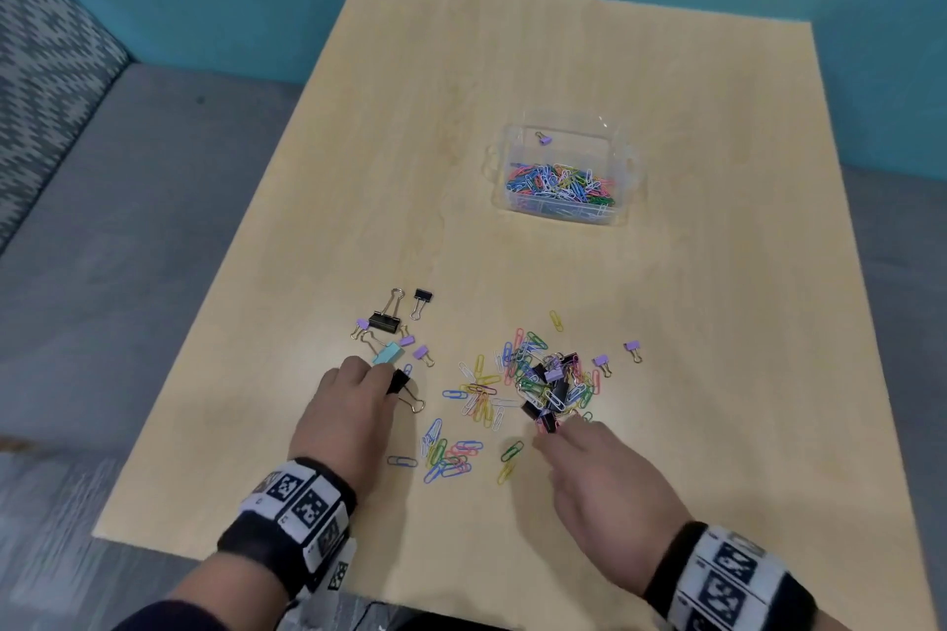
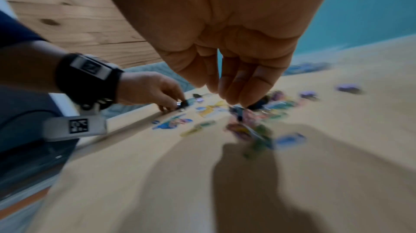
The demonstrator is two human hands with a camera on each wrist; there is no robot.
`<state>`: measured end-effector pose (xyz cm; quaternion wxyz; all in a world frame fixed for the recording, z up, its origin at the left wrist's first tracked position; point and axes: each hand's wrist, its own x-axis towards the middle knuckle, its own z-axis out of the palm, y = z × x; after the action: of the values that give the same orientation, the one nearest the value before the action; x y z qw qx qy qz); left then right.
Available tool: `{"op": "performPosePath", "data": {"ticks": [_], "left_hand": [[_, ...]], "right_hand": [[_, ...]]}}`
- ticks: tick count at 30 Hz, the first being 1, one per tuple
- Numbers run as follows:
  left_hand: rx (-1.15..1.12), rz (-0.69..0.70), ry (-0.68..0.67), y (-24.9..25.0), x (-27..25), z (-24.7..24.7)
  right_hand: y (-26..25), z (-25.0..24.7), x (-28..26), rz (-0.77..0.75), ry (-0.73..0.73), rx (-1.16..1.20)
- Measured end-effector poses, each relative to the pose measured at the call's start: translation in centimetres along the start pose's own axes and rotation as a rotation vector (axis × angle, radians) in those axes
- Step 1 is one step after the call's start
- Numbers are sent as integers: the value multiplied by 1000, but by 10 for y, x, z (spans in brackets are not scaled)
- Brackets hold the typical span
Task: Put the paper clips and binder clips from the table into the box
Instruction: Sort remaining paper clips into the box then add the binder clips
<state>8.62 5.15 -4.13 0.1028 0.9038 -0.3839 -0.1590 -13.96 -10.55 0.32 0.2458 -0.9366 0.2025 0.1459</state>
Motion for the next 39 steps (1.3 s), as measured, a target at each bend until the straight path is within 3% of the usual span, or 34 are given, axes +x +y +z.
{"op": "performPosePath", "data": {"ticks": [5,9,12,16,21,23,26,28,30,32,35,39], "left_hand": [[-2,57,-55,-6,10,-1],[-40,52,-55,-10,14,-2],[-1,126,-63,-11,12,-4],[57,150,-35,-11,10,-8],[17,25,4,-20,16,-14],[-28,43,24,-18,7,-21],[-65,131,-66,-6,-31,-20],[-102,112,-145,0,-54,-11],[-163,77,-159,4,-64,2],[-180,91,-145,12,-61,12],[-199,86,-127,27,-48,18],[-172,200,-167,48,-33,23]], "right_hand": [[-61,-7,66,-203,-42,-159],[-87,-8,102,-152,-102,-241],[-91,-2,112,-86,-125,-266],[-84,8,109,-57,-157,-301],[-80,14,93,-71,-138,-409],[-74,18,82,-83,-134,-437],[-62,20,60,-147,-96,-433],[-49,20,42,-164,-12,-340],[-30,18,21,-61,95,-177],[-6,22,2,147,206,15],[22,31,-12,388,252,156],[17,41,-4,284,186,201]]}}
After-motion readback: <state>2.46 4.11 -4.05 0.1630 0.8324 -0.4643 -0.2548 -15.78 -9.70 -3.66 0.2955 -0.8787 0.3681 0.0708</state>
